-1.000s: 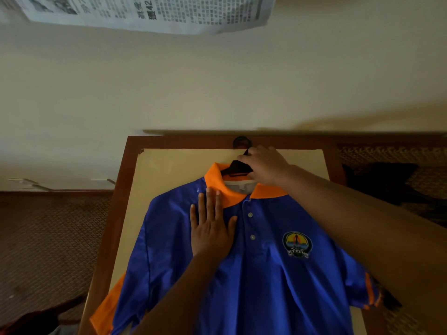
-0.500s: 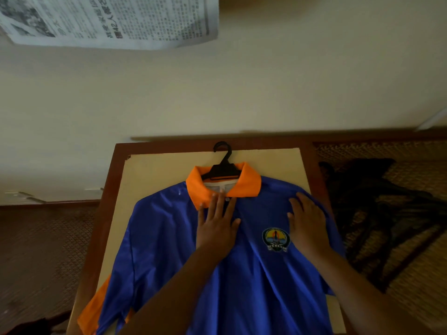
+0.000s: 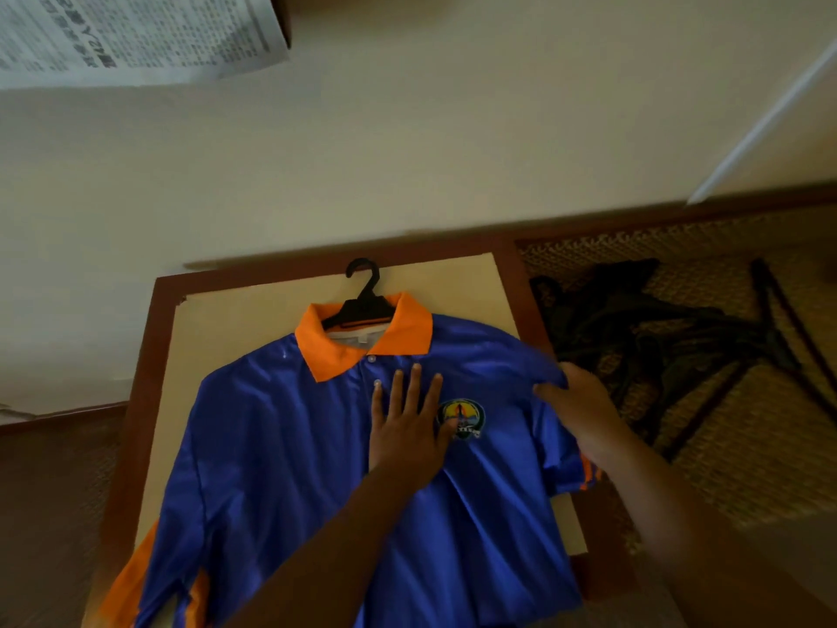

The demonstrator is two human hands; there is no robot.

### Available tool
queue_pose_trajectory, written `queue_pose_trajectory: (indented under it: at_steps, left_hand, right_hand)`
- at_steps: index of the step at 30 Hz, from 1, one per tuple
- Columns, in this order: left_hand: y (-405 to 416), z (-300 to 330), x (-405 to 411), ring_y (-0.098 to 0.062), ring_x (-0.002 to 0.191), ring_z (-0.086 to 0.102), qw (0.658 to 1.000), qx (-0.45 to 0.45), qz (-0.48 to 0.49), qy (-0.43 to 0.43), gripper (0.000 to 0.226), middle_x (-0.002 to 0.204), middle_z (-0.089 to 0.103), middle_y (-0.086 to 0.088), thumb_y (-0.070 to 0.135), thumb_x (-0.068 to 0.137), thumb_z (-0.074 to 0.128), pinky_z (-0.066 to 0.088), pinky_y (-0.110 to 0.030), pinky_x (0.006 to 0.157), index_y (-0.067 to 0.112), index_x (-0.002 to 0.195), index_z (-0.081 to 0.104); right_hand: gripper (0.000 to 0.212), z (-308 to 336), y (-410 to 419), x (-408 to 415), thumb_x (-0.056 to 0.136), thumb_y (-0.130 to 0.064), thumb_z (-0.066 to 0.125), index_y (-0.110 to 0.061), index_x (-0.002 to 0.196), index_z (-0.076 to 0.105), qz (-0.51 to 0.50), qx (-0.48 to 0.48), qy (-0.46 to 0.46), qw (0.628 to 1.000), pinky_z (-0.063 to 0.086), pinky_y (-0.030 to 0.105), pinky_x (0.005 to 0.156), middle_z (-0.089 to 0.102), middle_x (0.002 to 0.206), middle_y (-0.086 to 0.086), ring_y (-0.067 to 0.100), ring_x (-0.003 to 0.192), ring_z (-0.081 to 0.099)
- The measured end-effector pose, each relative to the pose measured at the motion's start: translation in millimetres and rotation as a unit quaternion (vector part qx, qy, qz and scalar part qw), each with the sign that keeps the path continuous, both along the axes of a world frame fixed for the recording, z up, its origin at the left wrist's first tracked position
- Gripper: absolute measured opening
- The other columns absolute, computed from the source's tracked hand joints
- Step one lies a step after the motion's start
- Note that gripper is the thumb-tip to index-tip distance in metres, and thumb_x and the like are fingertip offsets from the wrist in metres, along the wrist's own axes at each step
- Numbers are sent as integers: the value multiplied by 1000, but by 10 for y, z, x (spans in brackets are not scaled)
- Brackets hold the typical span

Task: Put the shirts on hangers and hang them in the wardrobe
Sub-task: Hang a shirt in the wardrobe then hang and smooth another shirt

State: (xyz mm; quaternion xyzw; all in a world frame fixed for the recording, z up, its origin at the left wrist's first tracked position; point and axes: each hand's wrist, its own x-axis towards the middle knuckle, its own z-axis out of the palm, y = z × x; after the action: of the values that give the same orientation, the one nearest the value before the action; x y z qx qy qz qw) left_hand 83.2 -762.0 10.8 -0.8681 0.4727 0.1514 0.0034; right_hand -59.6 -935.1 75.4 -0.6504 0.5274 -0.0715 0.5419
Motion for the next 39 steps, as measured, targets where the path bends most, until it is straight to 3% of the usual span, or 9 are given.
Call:
queue_pose_trajectory:
  at_steps: [4,7,12,17,23,26,32,35,39]
  left_hand:
    - [3,-64,22,-29,147,-11,999,7,-4,-31,73,159,-14,-4,66,84,-10,-14,-52,114,31,148,-13]
    - [-1,-59,17,-29,147,-12,1000,2,-5,-30,79,160,-14,-3,66,79,-11,-14,-51,113,32,151,-10]
    - [18,26,78,-28,147,-13,1000,4,-7,-3,73,161,-14,-3,69,91,6,-8,-51,117,32,152,-6]
    - [313,159,-337,-30,148,-1,998,-39,24,-42,72,161,4,-7,58,91,2,0,-52,117,24,153,14]
    - [877,-29,-1081,-34,140,30,1000,-20,5,-7,64,152,33,-14,56,95,21,22,-56,108,19,146,34]
    - [989,-19,-1085,-37,137,37,1000,-16,23,-11,69,150,37,-16,58,98,7,26,-56,109,17,145,36]
    - [1070,108,-1303,-35,145,19,999,-4,34,-4,81,157,20,-15,60,91,-14,7,-53,116,17,151,18]
    - [1119,78,-1523,-29,146,-16,998,21,60,18,86,160,-16,-8,64,74,-29,-12,-50,114,24,149,-16]
    - [1150,77,-1620,-28,145,-21,996,24,82,27,88,158,-22,-6,68,65,-38,-12,-51,114,27,143,-25]
  right_hand:
    - [23,147,-188,-188,86,3,63,-4,107,61,-57,176,-53,981,54,36,71,67,101,13,27,87,65]
    - [37,148,-572,-405,82,4,67,-7,116,59,-36,56,20,998,52,27,60,63,98,11,25,85,62]
    - [27,270,-929,-733,82,-6,54,-16,105,63,-89,-278,196,936,45,44,97,62,116,17,35,110,56]
    - [19,-70,377,-742,87,-11,53,-7,103,64,54,-372,140,916,42,39,80,60,106,19,35,101,56]
    - [55,-626,1174,-907,99,-44,28,-18,145,40,212,-383,231,869,27,58,109,32,155,4,31,143,29]
    - [52,-514,990,-1058,99,-41,33,-17,146,37,122,-347,248,896,24,54,111,34,152,7,31,141,28]
    - [38,-282,1224,-1315,93,-18,32,0,81,63,-46,-100,143,984,43,39,70,65,85,21,37,83,61]
    - [26,-219,1209,-1247,95,-10,43,-9,72,57,-140,59,64,986,49,33,57,60,75,14,30,67,57]
    - [21,-101,1208,-1236,94,-7,43,-14,76,50,-196,249,-14,948,22,25,49,44,59,5,15,46,30]
